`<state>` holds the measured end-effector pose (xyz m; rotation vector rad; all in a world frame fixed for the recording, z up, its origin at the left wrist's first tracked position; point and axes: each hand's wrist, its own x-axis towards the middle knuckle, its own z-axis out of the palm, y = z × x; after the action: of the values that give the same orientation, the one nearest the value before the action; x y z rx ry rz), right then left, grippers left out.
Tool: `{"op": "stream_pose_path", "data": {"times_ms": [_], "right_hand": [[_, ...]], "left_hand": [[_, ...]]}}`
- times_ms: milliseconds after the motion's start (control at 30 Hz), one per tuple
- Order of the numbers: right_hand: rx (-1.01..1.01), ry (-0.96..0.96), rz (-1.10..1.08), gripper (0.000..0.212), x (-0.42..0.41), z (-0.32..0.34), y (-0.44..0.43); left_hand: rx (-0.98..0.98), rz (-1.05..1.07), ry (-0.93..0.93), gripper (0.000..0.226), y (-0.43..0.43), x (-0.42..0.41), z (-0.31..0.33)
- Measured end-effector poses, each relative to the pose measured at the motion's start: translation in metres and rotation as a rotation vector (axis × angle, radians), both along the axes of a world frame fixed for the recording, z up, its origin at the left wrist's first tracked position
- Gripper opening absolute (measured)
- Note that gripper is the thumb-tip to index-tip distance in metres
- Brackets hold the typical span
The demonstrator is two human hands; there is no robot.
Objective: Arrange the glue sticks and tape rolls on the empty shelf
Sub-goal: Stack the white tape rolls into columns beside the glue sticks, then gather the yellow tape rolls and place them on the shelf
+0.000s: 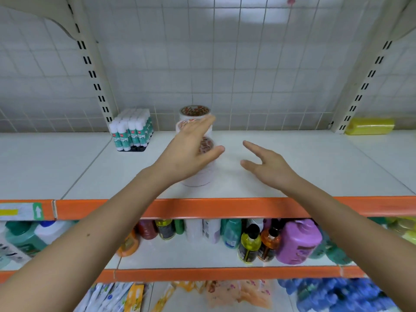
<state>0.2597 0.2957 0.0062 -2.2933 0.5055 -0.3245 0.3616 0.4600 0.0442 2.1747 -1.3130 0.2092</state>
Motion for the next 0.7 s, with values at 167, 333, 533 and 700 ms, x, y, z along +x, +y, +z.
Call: {"op": "stream_pose_path", "data": {"times_ms": [167,333,533,700], "right_hand": [[-0.117,0.009,-0.076,0.048,-0.064,0.006,-0.071],[-0.203,0.031,-0.17,0.047,-0.149,0.003,-0.152],[-0.23,0.025,-0.315,0.047,-0.229,0.001,-0.229],[-0.218,-0.002,-0.387,0.048,-0.266,-0.003,-0.273]], "left_hand": [[0.073,-0.117,-0.026,0.061,-0.084,-0.053,-0.007],[0.119,-0.227,0.096,0.061,-0.178,-0.117,-0.028],[0.134,-0.365,0.103,0.059,-0.275,-0.182,-0.035],[0.143,-0.437,0.092,0.057,-0.338,-0.208,-0.035]]}}
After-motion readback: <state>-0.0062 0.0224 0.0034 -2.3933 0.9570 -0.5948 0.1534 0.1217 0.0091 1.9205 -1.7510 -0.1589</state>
